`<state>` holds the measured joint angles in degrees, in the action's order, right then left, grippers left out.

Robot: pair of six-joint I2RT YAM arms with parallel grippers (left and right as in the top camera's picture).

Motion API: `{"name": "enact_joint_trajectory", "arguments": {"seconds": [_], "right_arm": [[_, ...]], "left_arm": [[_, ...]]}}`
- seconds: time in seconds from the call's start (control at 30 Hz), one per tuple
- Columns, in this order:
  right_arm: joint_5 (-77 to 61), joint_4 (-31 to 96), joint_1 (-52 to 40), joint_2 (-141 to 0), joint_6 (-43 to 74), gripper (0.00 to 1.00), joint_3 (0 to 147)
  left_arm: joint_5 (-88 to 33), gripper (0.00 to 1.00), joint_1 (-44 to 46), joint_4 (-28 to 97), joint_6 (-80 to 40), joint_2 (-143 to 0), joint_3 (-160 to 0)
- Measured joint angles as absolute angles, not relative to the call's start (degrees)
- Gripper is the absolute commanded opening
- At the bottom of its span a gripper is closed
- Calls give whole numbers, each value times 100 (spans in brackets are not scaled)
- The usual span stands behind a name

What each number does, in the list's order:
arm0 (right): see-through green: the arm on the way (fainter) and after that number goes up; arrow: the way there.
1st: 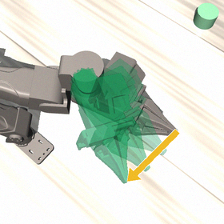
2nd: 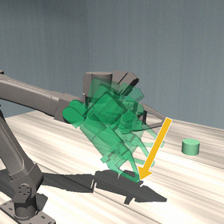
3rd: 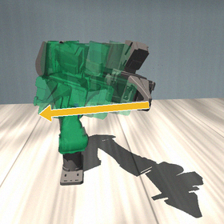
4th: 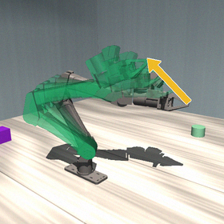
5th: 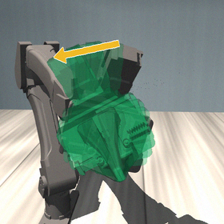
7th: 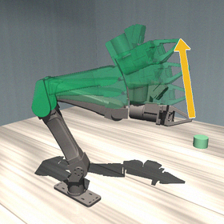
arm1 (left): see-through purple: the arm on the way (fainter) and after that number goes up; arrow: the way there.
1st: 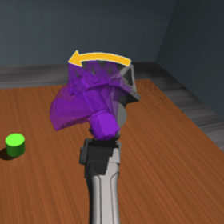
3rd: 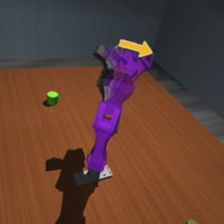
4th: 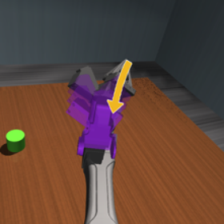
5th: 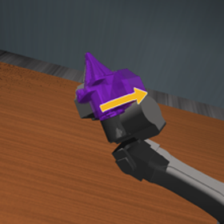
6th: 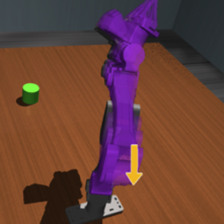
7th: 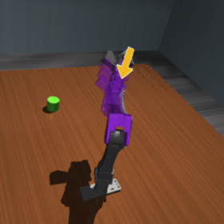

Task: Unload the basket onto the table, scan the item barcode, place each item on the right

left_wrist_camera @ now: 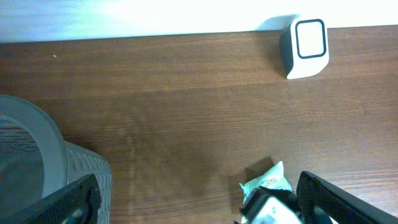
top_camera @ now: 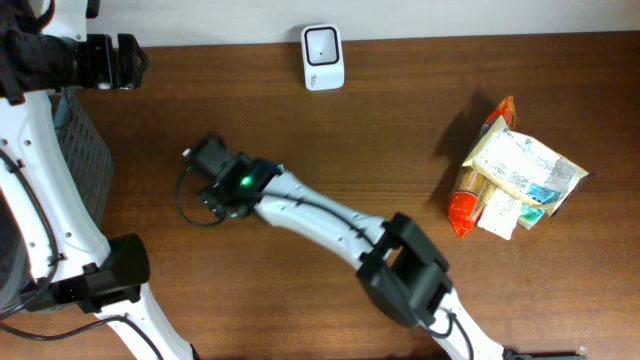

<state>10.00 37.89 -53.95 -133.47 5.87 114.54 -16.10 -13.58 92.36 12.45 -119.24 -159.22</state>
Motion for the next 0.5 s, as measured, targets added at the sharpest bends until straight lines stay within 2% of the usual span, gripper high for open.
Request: {"name": "enact_joint_trajectory", "arguments": {"seconds": [0.1,0.17,0.27,0.4,0.5], "right_arm": [[2005,3741,-5614,-13743,978,57,11452],[2403,3813,-5605,-13998,1098,46,11452],[2689,4003,-5601,-14064,1157,4,11454],[2864,4278,-5601,-14064,1201,4,11493],[2637,5218,-5509,-14040,1203,4,11863]], "left_arm": [[-1610,99,-1358,9236,1245,-11924,-15922],[-1610,99,-1358,9236,1245,-11924,-15922],[-1610,99,-1358,9236,1245,-11924,-15922],[-1610,99,-1358,9236,1245,-11924,-15922],[-1612,99,-1358,9240,1245,-11924,-15922]]}}
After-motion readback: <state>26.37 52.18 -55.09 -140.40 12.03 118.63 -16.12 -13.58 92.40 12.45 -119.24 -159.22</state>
